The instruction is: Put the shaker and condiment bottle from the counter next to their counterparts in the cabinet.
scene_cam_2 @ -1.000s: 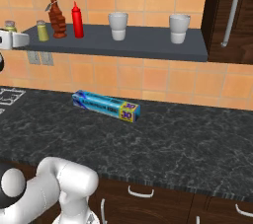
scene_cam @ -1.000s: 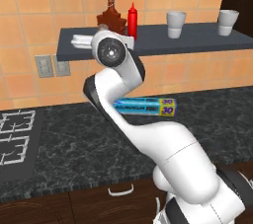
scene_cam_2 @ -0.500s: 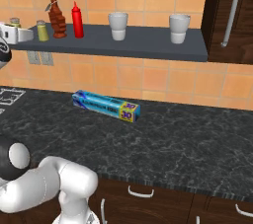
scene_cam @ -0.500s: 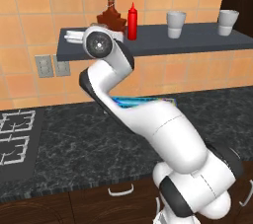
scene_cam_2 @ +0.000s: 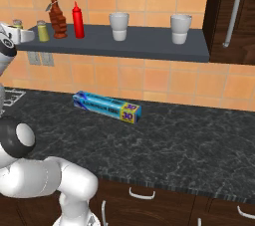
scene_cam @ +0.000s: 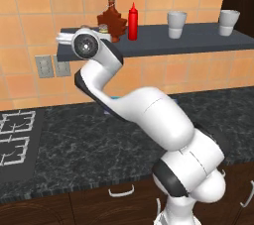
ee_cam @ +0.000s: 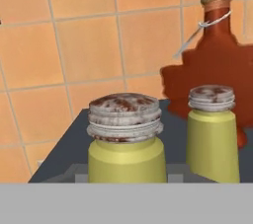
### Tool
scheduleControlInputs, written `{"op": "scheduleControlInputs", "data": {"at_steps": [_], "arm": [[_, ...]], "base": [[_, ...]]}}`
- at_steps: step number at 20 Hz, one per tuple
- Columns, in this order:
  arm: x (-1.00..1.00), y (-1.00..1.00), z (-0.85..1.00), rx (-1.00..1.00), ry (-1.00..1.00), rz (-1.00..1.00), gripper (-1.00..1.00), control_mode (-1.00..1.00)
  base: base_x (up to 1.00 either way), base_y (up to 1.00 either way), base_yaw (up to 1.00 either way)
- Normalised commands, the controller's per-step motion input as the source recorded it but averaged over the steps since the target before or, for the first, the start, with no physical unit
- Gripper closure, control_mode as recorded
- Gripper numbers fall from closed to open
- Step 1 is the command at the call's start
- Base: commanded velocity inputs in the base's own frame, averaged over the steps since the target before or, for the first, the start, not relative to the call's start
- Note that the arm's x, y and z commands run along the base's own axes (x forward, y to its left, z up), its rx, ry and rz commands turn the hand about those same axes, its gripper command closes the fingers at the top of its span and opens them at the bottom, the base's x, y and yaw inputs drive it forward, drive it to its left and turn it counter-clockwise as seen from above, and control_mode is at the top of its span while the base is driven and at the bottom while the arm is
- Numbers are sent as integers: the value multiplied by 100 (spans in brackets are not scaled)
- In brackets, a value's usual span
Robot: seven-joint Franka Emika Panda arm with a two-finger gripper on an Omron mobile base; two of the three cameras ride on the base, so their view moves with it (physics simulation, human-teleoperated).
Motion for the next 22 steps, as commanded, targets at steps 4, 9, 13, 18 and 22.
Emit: {"op": "scheduleControlInputs", "data": {"at_steps": [4, 9, 13, 18, 22], "arm": [[36, 9, -3, 0, 0, 0, 100, -100], [31, 11, -15, -1, 0, -1, 100, -100], [28, 11, -16, -1, 0, -2, 100, -100], [33, 24, -13, 0, 0, -7, 100, -100], [22, 16, -11, 0, 0, -8, 100, -100]], "base": [[0, 0, 0], [0, 0, 0], [0, 0, 0], [0, 0, 0], [0, 0, 0]]}}
